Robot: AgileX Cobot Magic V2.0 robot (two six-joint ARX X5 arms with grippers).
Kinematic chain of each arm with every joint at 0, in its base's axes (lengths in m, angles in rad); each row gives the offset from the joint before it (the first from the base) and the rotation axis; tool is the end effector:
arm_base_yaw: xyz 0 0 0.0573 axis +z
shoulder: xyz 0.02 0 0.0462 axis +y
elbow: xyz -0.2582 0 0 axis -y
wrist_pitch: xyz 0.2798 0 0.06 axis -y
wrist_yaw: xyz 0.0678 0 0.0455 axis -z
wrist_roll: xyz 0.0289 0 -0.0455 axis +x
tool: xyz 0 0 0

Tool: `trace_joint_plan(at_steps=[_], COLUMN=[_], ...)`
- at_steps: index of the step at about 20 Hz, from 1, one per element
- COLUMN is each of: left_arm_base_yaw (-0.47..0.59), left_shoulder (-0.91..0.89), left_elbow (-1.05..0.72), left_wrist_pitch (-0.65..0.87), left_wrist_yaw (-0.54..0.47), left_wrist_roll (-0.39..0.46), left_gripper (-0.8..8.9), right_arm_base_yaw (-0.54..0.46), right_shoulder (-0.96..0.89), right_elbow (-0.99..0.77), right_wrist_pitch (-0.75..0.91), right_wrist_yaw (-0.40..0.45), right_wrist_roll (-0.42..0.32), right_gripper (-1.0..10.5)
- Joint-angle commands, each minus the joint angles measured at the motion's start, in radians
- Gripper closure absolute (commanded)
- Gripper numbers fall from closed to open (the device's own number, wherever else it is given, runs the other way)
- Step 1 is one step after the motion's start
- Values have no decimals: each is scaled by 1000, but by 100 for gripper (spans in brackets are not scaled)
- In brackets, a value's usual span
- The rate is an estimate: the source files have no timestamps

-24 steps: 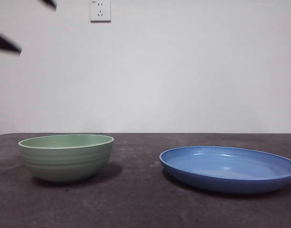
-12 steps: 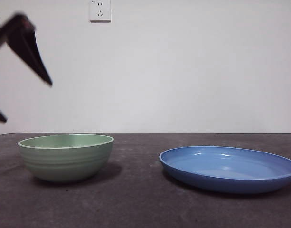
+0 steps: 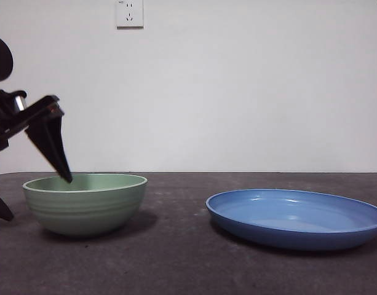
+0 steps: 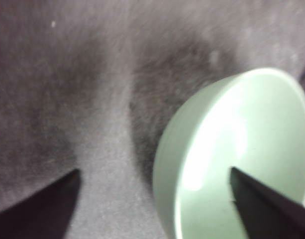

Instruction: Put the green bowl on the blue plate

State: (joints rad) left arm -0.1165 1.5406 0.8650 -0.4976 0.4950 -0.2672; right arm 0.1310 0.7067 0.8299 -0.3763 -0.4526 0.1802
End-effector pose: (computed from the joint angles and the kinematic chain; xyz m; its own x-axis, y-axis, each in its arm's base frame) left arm 0.3005 -0.0490 0.1475 0.2832 -0.5114 -0.8113 0.0331 0.8507 -0.5247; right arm 0.1815 0.0367 0.3416 0.8061 0.5473 -0.2252 -0.4840 0.8286 0.2812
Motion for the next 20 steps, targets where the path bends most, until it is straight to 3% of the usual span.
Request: trace_joint_plan(at_steps=[1, 4, 6, 10, 15, 20], left_arm_base_yaw=[-8, -9, -11, -61, -223, -429], left_shoulder=[30, 30, 30, 30, 71, 270], left_elbow=[26, 31, 58, 179, 393, 661], left_wrist_pitch=[4, 1, -24, -131, -213, -246], left_wrist_yaw=[-2, -2, -19, -172, -219, -256], left_wrist_roll=[16, 16, 16, 20, 8, -11], left_gripper=[618, 806, 804, 804, 804, 804], right_arm_base_yaw=[4, 4, 4, 4, 4, 4], right_shoulder=[4, 4, 4, 3, 4, 4], right_elbow=[17, 17, 17, 17, 17, 17], right_wrist_pitch=[8, 8, 8, 8, 9, 9], right_wrist_yaw=[-3, -3, -3, -3, -3, -3], right_wrist_roll=[3, 3, 3, 3, 3, 3], right_gripper=[295, 295, 295, 295, 295, 295])
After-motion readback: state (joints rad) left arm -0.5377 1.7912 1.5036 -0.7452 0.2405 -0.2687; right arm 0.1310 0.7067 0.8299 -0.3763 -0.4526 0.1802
